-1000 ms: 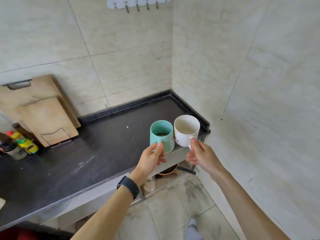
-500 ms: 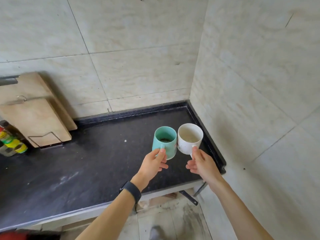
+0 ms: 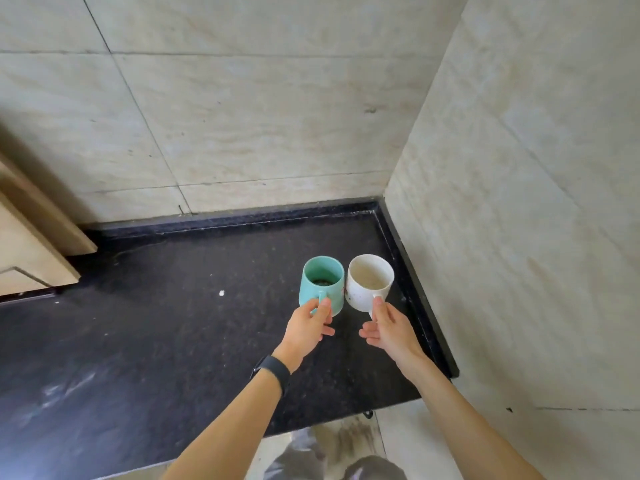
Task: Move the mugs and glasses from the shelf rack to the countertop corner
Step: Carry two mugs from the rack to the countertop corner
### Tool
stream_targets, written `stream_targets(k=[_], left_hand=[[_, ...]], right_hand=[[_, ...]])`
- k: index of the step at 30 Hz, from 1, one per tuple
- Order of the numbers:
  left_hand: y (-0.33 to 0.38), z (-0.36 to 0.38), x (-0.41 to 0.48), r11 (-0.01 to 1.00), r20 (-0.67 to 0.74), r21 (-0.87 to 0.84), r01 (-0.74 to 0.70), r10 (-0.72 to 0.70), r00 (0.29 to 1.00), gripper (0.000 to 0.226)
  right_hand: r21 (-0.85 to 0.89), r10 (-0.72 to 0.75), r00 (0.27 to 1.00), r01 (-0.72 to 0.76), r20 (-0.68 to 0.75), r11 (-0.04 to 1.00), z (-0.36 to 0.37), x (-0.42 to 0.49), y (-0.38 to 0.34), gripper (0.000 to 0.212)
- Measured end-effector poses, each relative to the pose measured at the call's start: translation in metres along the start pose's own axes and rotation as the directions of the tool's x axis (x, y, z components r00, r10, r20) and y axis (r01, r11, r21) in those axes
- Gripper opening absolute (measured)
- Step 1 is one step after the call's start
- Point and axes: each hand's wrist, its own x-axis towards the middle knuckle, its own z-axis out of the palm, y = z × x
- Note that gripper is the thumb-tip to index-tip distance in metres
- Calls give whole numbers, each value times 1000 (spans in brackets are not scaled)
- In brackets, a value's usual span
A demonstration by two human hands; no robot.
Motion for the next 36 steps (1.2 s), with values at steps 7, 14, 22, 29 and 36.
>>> stream_targets(k=[7, 14, 22, 29, 36], left_hand=[[-12, 10, 61, 991, 21, 31, 129, -130, 991, 27], [-3, 27, 130, 984, 23, 112, 139, -143, 989, 27], [27, 42, 213, 975, 30, 203, 93, -101, 994, 27], [61, 38, 265, 959, 34, 280, 49, -61, 998, 26], [70, 25, 285, 926, 77, 378, 18, -51, 996, 28]], right_hand=[[29, 167, 986, -168, 12, 985, 10, 64, 9, 54], [5, 173, 984, -173, 34, 985, 4, 136, 13, 53], [-10, 113, 993, -113, 46, 994, -7, 227, -2, 59], [-77, 39, 999, -38, 20, 996, -5, 295, -24, 63], [-57, 13, 1000, -12, 20, 998, -7, 328, -32, 56]])
